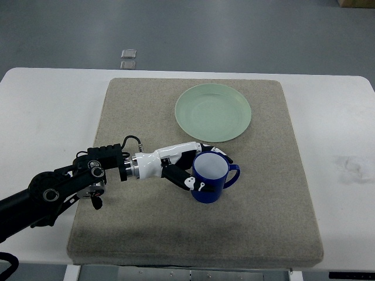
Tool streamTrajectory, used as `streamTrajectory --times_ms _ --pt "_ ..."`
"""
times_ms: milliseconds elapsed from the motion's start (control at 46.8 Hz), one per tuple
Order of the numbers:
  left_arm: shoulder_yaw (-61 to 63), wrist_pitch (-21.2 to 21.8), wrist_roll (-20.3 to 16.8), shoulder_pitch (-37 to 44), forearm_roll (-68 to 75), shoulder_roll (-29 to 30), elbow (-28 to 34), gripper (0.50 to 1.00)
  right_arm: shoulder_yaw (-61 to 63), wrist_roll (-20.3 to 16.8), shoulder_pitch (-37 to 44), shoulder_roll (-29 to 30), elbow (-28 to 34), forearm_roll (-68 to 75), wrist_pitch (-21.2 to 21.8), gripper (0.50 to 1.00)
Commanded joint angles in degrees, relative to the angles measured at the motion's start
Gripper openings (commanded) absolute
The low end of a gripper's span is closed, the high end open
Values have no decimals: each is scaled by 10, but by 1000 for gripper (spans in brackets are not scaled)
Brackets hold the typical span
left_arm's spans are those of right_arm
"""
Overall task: Place cup left of plate with left hand
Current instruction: 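Close the left hand fingers around the blue mug body, then lift the blue mug and carry it past the plate toward the left arm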
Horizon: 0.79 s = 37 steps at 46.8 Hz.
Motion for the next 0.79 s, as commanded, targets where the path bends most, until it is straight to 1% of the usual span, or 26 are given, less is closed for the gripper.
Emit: streamTrajectory --times_ms 0,107,342,513,598,619,662,769 --pt "0 1 -1 0 0 -1 -1 559 0 0 0 0 0 0 0 932" --pt "0 3 -1 0 -1 0 -5 555 0 0 0 0 0 0 0 932" --pt "-3 25 -24 -5 -2 4 -5 553 0 0 0 0 0 0 0 932" --pt "-18 34 -28 -11 -3 16 -5 553 0 0 0 0 0 0 0 932" --pt "-35 37 -37 -13 -3 27 -4 551 0 0 0 0 0 0 0 932" --pt "-38 38 -39 -14 -4 31 -3 546 0 0 0 0 0 0 0 932" --pt "-45 41 -41 -16 -8 41 -3 516 0 0 0 0 0 0 0 932" --pt "-57 60 -51 -19 -10 60 -1 500 0 0 0 0 0 0 0 932"
